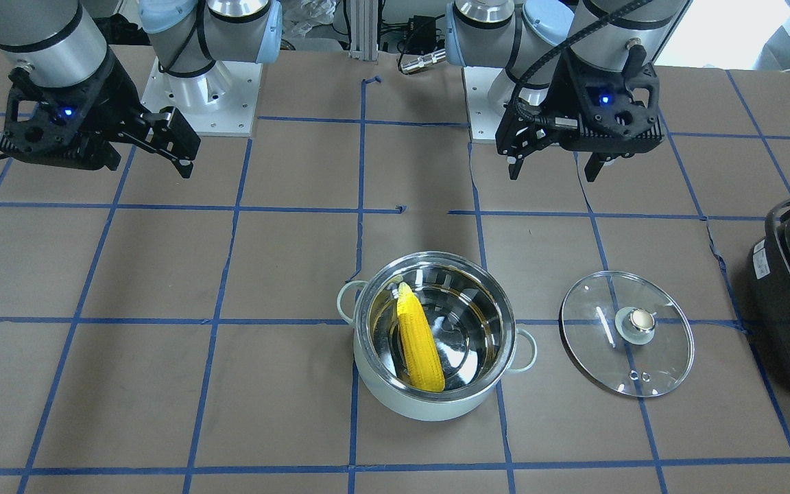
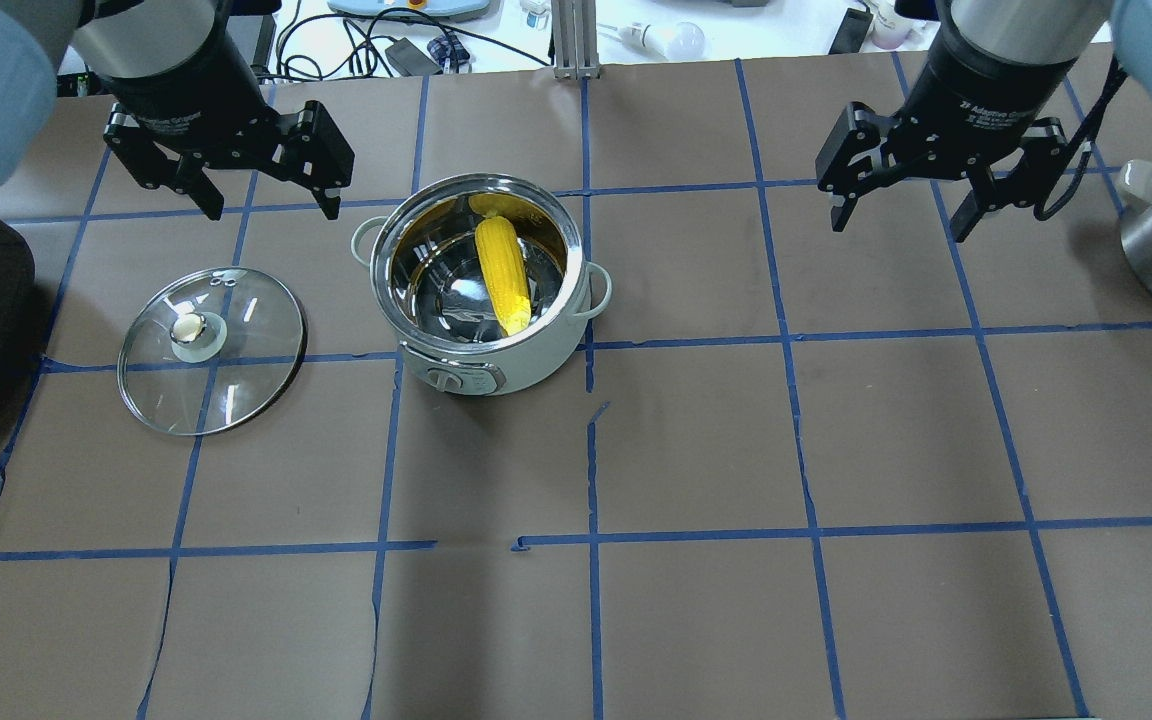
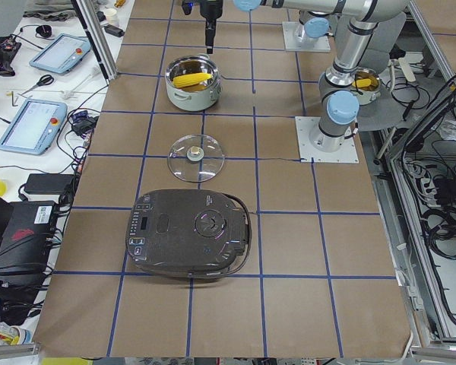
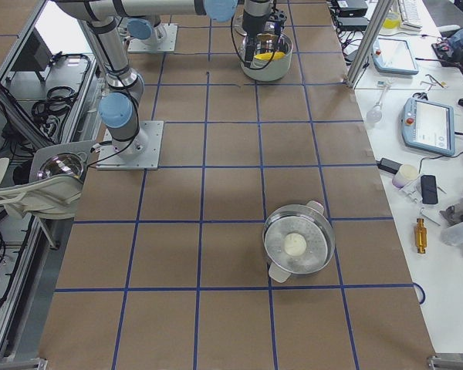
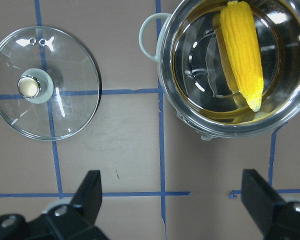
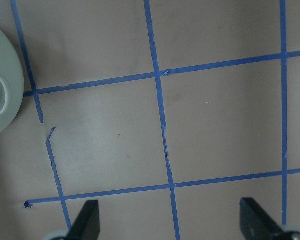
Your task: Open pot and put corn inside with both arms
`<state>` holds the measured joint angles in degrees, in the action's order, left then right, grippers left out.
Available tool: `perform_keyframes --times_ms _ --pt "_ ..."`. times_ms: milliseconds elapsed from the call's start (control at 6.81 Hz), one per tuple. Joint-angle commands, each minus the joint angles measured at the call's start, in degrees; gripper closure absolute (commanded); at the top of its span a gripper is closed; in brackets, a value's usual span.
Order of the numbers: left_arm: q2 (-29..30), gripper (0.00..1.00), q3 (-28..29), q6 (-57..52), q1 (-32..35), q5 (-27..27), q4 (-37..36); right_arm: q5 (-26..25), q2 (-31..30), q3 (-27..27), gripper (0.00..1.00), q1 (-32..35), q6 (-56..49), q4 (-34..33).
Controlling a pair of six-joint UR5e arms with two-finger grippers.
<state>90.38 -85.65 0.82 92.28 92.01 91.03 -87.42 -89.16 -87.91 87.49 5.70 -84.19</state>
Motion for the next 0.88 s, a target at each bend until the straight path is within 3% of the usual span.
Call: perform_keyframes --times_ms 0,147,734 --pt "-2.91 0.0 -0.31 -0.38 0.09 -0.08 2.9 -3.08 -0.49 0.11 0.0 0.14 1.16 -1.76" --pt "-3.36 0.0 -0.65 -0.47 -0.08 -0.16 3.1 -5.28 -0.14 1.5 0.0 0.05 0.37 -1.42" --pt "-3.37 0.0 -1.36 -0.47 0.0 -0.43 3.01 -3.12 -0.14 4.75 0.0 0.14 0.37 0.51"
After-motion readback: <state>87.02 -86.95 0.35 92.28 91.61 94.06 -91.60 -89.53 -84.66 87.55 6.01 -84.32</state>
